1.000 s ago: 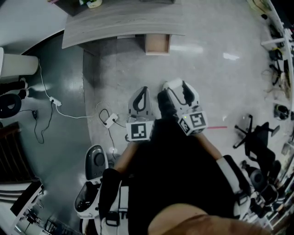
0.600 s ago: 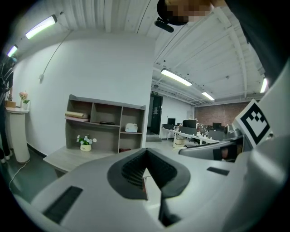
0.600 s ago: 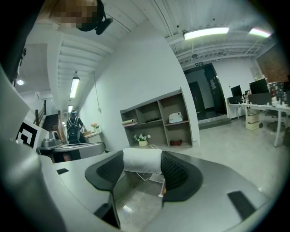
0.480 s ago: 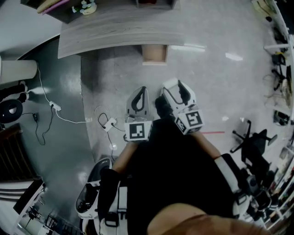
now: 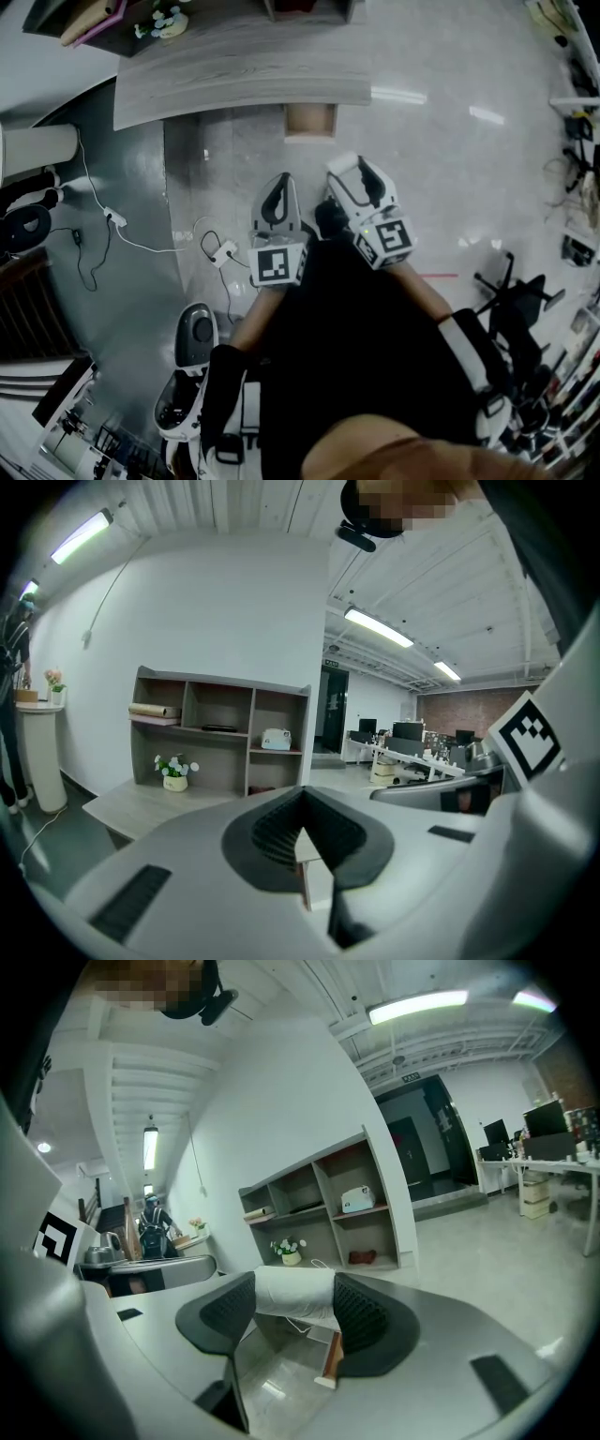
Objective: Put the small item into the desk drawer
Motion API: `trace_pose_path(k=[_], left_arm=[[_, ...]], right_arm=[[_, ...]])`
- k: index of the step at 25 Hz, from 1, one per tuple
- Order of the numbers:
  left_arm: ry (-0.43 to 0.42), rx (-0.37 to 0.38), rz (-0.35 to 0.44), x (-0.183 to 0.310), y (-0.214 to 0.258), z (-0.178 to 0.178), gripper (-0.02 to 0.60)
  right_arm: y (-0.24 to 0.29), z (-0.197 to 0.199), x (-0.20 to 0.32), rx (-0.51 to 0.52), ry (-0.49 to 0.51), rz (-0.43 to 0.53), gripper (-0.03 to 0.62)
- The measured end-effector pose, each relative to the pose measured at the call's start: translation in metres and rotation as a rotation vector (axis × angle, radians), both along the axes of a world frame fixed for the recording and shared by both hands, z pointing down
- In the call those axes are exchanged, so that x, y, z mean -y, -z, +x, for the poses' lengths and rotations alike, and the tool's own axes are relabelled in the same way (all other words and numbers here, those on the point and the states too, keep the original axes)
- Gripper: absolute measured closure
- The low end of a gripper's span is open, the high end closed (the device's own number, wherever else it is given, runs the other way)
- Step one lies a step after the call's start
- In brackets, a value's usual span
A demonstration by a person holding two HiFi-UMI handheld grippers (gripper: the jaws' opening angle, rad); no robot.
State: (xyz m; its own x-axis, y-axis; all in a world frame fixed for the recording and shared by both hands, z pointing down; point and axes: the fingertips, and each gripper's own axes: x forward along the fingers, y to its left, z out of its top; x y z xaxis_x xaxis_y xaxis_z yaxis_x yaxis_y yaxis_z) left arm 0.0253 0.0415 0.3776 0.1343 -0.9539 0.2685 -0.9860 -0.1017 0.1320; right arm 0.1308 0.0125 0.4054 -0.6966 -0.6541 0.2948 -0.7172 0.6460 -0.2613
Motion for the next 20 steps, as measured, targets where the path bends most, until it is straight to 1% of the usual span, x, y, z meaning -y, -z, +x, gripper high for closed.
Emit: trace_pose_path(k=[7, 12, 20], left_arm=[[0.026, 0.019, -0.005, 0.013, 0.004, 0.001, 0.584], [0.035, 0.002, -0.011, 0.024, -0.003, -0.002, 0.584], [0.014, -0.008, -0.019, 0.049, -0.016, -0.013, 0.584]], right_arm=[[-0.003, 0.001, 0.023, 0.006, 0.006, -0.013, 0.335], [-0.015, -0.004, 0.033, -0.019, 0.009, -0.012, 0.335], [-0.054, -0.015, 0.048, -0.071, -0.024, -0.114, 0.335]])
